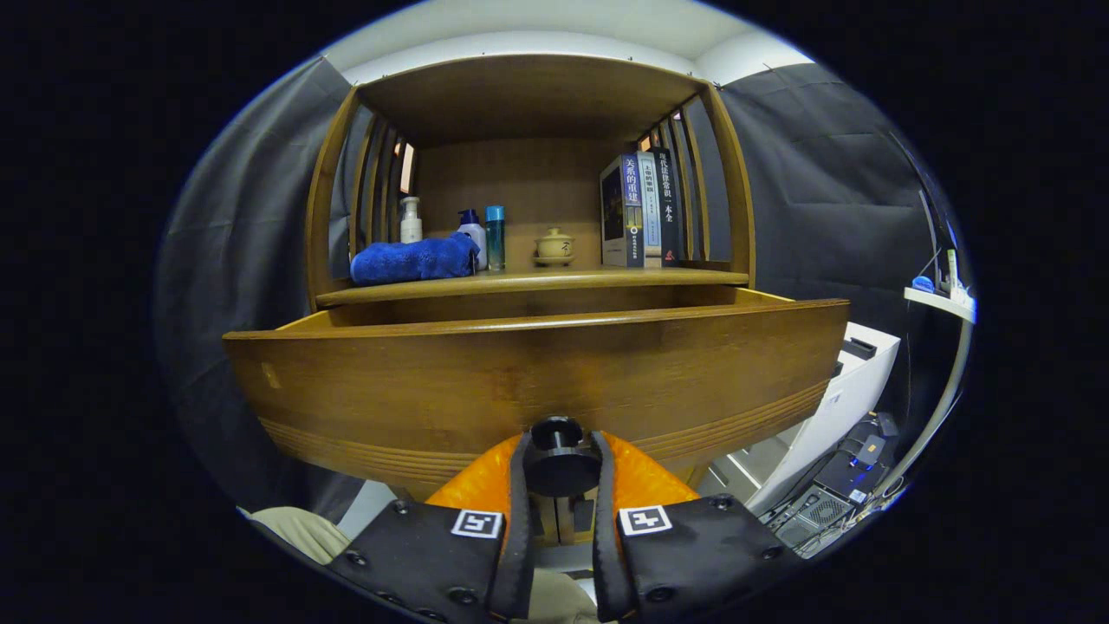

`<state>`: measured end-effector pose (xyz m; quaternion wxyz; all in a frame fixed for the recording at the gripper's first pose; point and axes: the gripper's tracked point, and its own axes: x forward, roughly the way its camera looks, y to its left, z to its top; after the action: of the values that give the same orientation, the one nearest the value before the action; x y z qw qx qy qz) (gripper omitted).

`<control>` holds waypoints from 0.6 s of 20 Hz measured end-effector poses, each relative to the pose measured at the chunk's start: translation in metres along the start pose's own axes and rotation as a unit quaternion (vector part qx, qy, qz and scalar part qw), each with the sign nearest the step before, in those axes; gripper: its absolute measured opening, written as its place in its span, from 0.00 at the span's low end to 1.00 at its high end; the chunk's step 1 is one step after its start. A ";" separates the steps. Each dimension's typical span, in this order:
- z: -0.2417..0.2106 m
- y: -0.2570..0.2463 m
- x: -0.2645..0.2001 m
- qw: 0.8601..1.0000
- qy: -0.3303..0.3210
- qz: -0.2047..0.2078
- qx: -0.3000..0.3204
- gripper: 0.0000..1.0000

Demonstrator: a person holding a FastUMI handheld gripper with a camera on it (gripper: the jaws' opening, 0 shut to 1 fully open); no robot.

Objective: Pull open the drawer, take out the items inside it, and place them on the countertop above the cabinet.

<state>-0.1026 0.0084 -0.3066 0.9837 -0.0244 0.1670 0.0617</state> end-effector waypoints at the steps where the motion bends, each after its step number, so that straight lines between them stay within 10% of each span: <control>1: -0.001 -0.001 -0.003 1.000 0.001 -0.001 0.001 0.34; 12: -0.020 -0.003 -0.051 1.000 0.006 -0.004 -0.002 0.28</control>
<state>-0.1563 -0.0013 -0.3083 0.9829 -0.0278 0.1725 0.0579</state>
